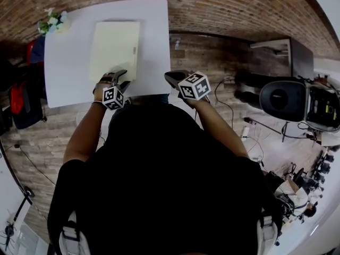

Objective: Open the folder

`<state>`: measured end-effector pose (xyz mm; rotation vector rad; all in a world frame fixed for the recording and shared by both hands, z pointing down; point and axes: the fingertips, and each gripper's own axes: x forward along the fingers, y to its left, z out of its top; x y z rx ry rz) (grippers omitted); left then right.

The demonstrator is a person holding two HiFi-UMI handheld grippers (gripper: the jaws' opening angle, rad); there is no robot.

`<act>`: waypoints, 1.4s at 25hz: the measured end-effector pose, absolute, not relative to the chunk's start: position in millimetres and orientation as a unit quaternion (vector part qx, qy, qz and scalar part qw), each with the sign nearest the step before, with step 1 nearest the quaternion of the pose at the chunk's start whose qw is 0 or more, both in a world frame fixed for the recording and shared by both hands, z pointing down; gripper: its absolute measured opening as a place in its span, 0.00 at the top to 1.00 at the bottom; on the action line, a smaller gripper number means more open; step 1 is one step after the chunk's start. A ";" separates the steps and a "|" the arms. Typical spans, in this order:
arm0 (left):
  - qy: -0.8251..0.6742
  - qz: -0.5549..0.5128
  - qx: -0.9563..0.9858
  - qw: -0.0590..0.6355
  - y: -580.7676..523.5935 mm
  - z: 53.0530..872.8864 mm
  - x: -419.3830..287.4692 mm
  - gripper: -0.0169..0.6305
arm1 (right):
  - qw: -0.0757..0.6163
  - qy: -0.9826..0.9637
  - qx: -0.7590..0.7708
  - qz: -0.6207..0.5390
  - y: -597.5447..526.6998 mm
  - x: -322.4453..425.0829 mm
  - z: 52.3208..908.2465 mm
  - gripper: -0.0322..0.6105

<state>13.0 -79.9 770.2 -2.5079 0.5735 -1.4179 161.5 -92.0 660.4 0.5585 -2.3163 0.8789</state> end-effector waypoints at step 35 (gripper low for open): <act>0.246 -0.339 -0.905 -0.076 -83.1 731.4 11.0 0.92 | 0.296 -0.872 0.190 0.340 -92.1 147.1 671.8 0.91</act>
